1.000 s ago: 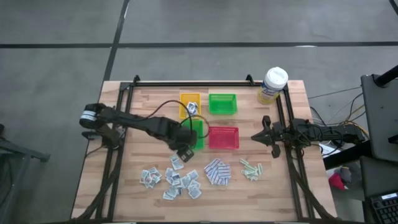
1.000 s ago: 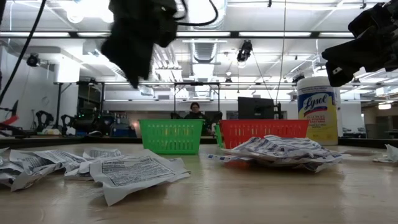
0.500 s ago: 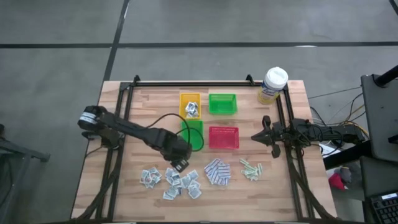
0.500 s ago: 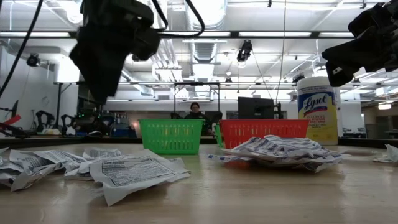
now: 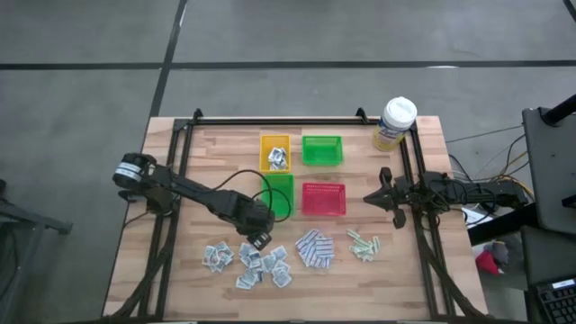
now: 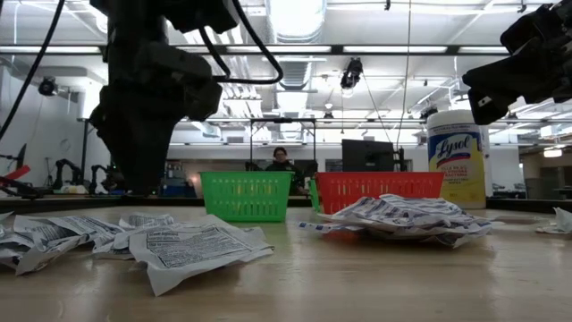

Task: Pick & Place First Aid Supplies
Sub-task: Put the blue alcohol pad into the yellow bin

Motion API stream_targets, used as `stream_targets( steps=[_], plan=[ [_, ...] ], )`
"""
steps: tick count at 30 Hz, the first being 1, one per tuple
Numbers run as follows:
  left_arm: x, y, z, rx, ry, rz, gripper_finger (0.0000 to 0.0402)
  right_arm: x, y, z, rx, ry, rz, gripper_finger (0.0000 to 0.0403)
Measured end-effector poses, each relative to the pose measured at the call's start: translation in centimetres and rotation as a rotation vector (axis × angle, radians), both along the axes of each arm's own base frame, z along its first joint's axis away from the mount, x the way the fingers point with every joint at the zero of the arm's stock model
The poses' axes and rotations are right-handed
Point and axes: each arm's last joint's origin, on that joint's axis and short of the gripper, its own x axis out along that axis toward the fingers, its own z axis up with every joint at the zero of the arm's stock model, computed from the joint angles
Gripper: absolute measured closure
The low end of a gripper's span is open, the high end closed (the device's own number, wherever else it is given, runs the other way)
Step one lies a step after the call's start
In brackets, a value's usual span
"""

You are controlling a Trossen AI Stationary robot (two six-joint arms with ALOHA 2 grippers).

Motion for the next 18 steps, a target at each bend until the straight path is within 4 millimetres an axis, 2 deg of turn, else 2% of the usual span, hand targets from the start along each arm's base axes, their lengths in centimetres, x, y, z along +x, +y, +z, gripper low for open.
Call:
stream_targets(
  steps=[18],
  plan=[
    [-0.2,0.1,-2.3,0.000,-0.002,-0.001,0.0234,0.0,0.0,0.0,0.000,0.000,0.000,0.0374]
  ],
)
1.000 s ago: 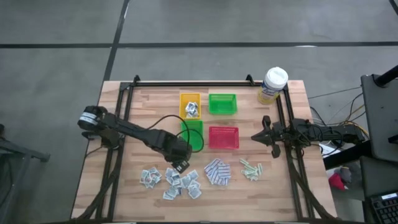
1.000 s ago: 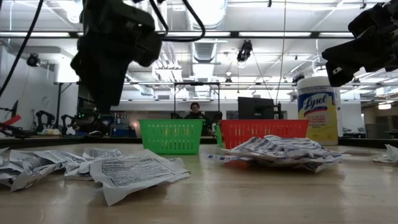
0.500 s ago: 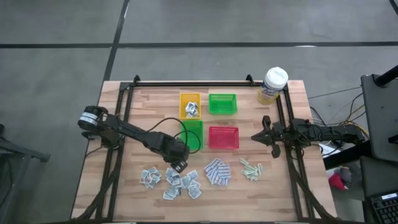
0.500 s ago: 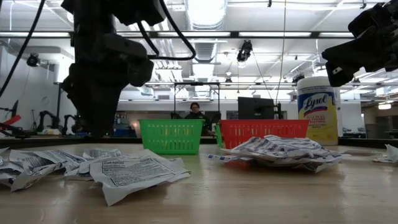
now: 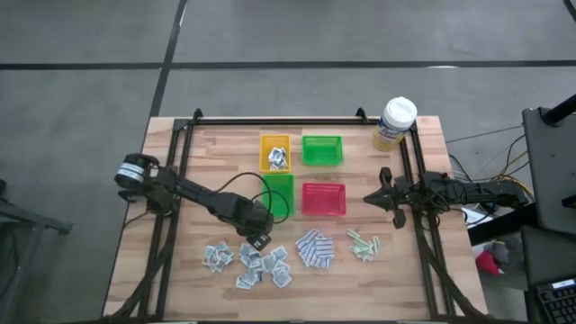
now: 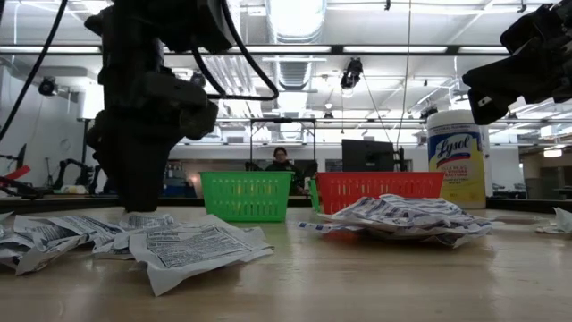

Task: Pick & Place First Aid Supplies
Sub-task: Put the blue alcohol pad into the yellow bin

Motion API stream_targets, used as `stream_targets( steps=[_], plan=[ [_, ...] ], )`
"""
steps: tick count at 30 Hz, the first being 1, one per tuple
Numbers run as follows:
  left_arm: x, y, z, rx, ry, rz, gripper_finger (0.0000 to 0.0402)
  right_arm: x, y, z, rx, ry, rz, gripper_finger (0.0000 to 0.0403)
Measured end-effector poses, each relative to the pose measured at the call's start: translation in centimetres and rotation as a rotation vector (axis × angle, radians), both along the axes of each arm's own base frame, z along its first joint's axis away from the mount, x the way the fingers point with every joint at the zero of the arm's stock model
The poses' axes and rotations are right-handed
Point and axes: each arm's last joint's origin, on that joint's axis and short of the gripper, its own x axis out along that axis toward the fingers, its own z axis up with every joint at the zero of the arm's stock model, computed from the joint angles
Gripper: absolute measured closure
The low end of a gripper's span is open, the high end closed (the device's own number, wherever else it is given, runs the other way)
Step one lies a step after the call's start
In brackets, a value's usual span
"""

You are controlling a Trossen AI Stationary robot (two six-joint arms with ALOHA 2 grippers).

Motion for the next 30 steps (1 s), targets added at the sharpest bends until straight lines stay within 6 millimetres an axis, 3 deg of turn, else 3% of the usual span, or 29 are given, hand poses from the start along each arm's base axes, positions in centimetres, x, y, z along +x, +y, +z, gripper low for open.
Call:
stream_targets(
  steps=[8,22,30],
  plan=[
    [0.3,-0.1,-0.8,0.002,0.016,-0.012,0.0241,0.0,0.0,0.0,0.000,0.000,0.000,0.0374],
    [0.4,-0.1,-1.0,0.012,0.020,0.003,0.0344,0.0,0.0,0.0,0.000,0.000,0.000,0.0374],
    [0.4,-0.1,0.0,0.005,-0.012,0.000,0.0380,0.0,0.0,0.0,0.000,0.000,0.000,0.0374]
  ],
)
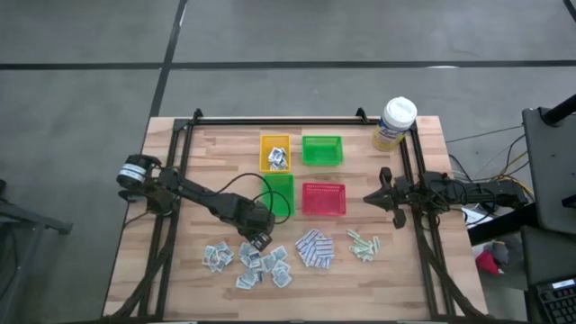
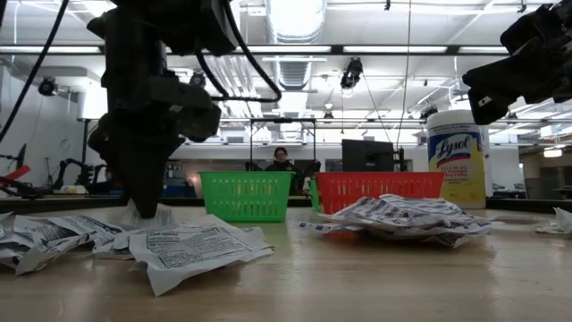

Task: Pick & Place First Aid Supplies
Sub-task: Put the blue alcohol pad into the yellow bin

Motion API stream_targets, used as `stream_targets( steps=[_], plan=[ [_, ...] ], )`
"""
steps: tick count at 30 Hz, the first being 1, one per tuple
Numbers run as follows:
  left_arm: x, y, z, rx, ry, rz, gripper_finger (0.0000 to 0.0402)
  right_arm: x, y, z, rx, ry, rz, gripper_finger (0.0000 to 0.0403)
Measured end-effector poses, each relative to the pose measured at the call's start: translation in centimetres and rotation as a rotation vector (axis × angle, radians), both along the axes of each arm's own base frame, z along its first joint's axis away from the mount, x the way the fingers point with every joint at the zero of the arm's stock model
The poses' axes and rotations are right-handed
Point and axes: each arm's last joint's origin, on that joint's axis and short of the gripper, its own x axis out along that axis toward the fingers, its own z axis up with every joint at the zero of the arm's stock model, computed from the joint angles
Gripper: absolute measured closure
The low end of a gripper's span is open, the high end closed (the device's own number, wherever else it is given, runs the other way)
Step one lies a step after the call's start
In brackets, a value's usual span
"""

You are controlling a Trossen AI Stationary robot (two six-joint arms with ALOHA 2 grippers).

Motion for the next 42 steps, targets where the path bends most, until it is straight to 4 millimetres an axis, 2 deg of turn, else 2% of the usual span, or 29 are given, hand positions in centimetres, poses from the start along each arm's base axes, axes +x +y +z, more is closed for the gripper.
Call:
stream_targets(
  steps=[9,16,30,42],
  plan=[
    [0.3,-0.3,1.4,-0.061,-0.061,-0.095,0.0399,0.0,0.0,0.0,0.000,0.000,0.000,0.0374],
    [0.4,-0.2,1.5,-0.010,-0.095,-0.222,0.0401,0.0,0.0,0.0,0.000,0.000,0.000,0.0374],
    [0.2,-0.1,1.2,0.014,-0.086,-0.192,0.0392,0.0,0.0,0.0,0.000,0.000,0.000,0.0374],
    [0.8,-0.2,0.2,0.025,-0.097,-0.187,0.0392,0.0,0.0,0.0,0.000,0.000,0.000,0.0374]
  ],
)
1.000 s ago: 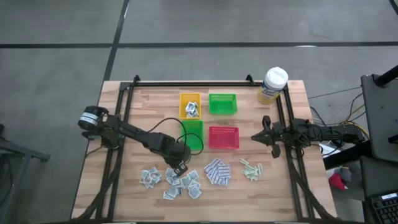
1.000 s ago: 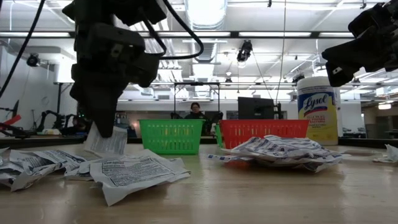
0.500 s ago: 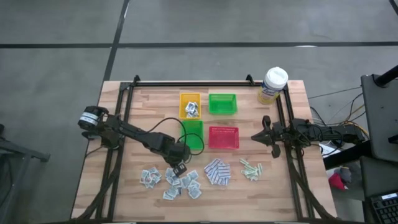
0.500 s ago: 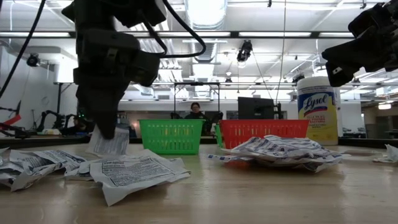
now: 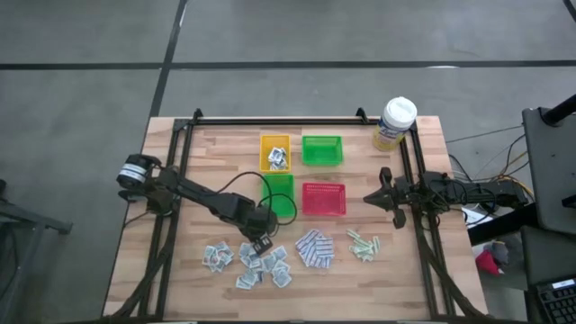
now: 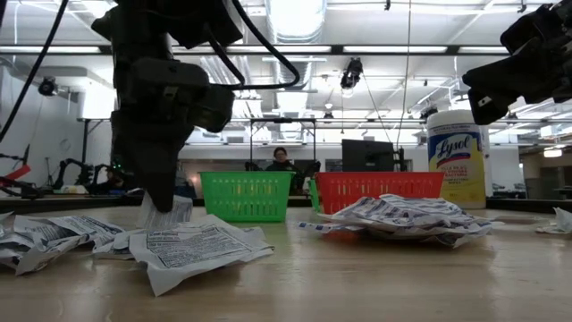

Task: Pick & Place First Aid Supplies
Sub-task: Put the blue alcohol pad into the yellow bin

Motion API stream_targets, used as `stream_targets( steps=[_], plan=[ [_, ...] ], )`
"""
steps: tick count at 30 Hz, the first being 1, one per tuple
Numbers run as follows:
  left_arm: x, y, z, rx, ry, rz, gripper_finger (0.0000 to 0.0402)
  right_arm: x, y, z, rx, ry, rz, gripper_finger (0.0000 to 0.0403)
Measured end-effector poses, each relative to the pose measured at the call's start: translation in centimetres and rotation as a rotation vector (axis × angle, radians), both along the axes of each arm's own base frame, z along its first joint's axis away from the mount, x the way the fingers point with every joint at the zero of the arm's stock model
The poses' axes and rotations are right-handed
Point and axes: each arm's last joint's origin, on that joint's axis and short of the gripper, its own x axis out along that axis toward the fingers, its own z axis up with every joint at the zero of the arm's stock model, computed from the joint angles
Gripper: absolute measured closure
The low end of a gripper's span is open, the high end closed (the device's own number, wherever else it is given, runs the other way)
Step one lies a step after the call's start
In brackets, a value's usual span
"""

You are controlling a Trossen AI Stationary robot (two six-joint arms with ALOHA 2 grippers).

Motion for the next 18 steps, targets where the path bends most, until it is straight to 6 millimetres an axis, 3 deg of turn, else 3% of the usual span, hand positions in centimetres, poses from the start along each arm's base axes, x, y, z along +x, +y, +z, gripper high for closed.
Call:
stream_targets(
  steps=[10,18],
  plan=[
    [0.12,-0.08,-0.01,-0.019,-0.007,-0.007,0.0389,0.00,0.00,0.00,0.000,0.000,0.000,0.0374],
    [0.14,-0.07,-0.10,-0.015,-0.004,-0.001,0.0338,0.00,0.00,0.01,0.000,0.000,0.000,0.0374]
  ],
)
